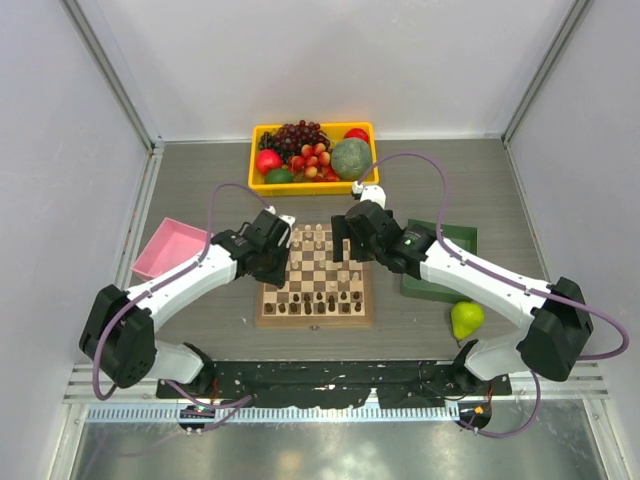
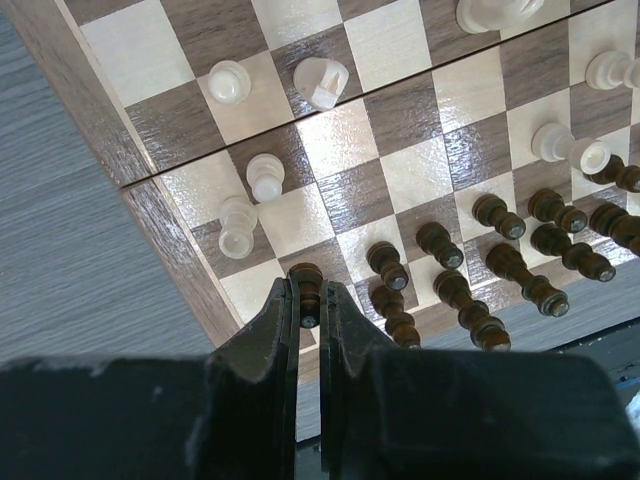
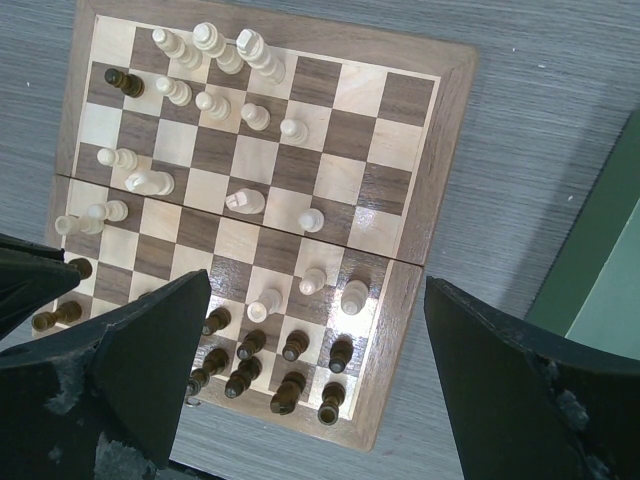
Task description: Set up the chess pieces on the board
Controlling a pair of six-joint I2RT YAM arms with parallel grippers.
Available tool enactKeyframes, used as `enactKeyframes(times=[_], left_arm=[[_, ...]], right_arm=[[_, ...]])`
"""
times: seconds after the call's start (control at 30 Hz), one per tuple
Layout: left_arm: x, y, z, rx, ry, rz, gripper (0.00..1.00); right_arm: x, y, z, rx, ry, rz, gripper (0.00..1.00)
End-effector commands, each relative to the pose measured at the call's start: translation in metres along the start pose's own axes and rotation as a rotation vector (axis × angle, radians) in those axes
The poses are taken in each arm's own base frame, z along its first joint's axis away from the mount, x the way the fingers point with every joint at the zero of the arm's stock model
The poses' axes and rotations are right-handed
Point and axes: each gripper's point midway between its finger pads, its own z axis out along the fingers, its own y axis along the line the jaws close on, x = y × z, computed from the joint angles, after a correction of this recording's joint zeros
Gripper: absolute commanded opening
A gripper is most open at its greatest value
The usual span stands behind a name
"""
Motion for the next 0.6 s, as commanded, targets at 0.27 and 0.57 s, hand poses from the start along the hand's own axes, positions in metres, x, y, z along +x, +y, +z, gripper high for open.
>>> enactKeyframes(times=[0.27, 0.57], left_arm=[[-0.003, -0.006, 0.012, 0.004, -0.007, -0.001, 0.02], [0.004, -0.008, 0.016, 0.005, 0.016, 0.005, 0.02]], right_arm=[[-0.012, 0.005, 0.000, -0.005, -0.036, 0.030, 0.95], [-0.011, 0.006, 0.002, -0.004, -0.031, 0.033, 0.95]])
